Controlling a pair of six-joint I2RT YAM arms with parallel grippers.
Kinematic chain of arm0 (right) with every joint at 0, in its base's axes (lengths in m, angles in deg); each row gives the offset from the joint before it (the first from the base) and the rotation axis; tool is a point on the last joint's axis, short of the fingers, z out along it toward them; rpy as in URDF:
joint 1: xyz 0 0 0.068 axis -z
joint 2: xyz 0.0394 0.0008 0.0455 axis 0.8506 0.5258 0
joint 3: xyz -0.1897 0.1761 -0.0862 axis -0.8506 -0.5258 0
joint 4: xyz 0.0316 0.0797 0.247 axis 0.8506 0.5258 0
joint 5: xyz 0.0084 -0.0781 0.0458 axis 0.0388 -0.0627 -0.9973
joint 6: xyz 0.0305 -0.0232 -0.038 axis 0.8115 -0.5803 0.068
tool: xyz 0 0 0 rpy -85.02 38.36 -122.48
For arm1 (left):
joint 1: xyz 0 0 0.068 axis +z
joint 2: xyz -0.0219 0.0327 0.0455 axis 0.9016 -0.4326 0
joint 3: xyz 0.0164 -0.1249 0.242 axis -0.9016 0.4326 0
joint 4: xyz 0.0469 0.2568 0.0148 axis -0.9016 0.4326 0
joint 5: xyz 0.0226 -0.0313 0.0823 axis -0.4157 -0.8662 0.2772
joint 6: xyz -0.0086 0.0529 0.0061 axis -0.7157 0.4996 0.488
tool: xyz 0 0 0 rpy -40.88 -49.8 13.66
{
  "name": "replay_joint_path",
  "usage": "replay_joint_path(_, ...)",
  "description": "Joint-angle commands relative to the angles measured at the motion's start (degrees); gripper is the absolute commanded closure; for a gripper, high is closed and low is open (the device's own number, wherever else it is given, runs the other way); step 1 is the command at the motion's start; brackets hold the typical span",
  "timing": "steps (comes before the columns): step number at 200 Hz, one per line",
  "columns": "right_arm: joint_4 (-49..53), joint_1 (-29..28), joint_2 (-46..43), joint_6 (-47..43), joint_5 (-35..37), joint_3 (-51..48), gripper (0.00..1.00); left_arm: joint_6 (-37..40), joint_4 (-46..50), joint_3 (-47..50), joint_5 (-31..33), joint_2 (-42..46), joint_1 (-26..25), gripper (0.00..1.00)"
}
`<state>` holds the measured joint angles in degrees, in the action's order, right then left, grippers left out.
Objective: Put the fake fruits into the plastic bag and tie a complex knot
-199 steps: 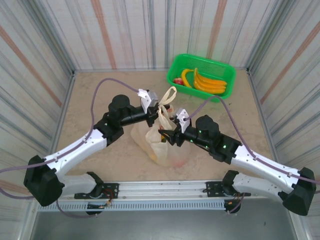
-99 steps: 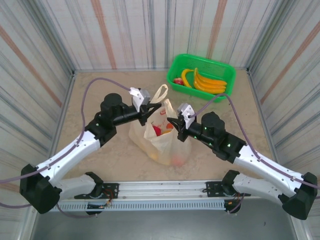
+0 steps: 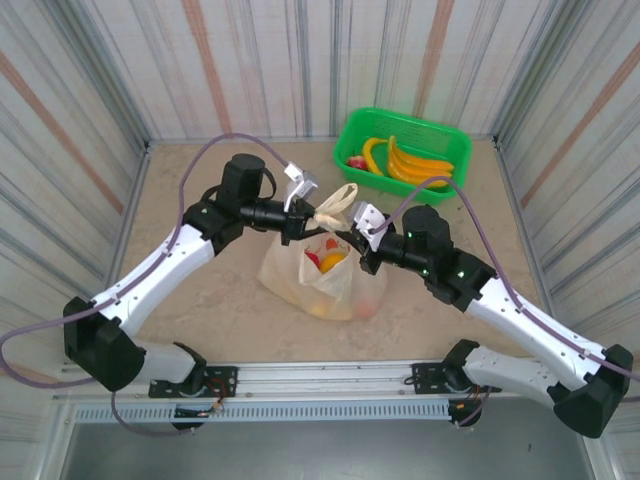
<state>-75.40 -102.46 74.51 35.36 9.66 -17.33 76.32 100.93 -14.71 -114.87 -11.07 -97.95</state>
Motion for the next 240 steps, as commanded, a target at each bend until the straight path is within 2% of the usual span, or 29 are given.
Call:
replay_joint_path(1,0.74,1.22,0.27,-2.68,-2.24,2.04,1.00,1.30,4.94,-2.35,-6.14,0.12,-0.10,1.00)
replay_joint_path(14,0.73,1.82,0.37,-2.69,-2.29,2.15,1.00,2.22,6.37,-2.80,-6.32,-0.42,-0.10,0.99)
replay_joint_path(49,0.86,3.95,0.33,-1.01,-4.77,2.81,1.00,1.99,5.98,-2.19,-2.08,-0.75,0.03,0.87)
replay_joint_path(89,-1.89,4.82,-1.42,3.13,-8.10,1.16,1.00,-1.85,2.83,-1.32,2.08,-1.05,1.55,0.91)
replay_joint_path(132,-1.32,5.05,0.98,5.81,-2.57,3.37,1.00,0.29,5.93,-3.37,0.73,-2.00,-0.44,0.93)
replay_joint_path(155,-1.75,4.73,2.99,6.50,-0.72,3.98,1.00,0.50,6.66,-3.90,1.05,-2.12,-1.37,0.85)
replay_joint_path(196,-2.42,3.59,4.15,6.68,0.43,4.09,1.00,-2.26,2.71,-2.30,0.27,-0.53,-1.35,0.63)
replay_joint_path(240,-3.08,1.94,4.17,6.40,1.92,3.67,1.00,-2.97,1.99,-1.61,0.56,-0.14,-1.36,0.52)
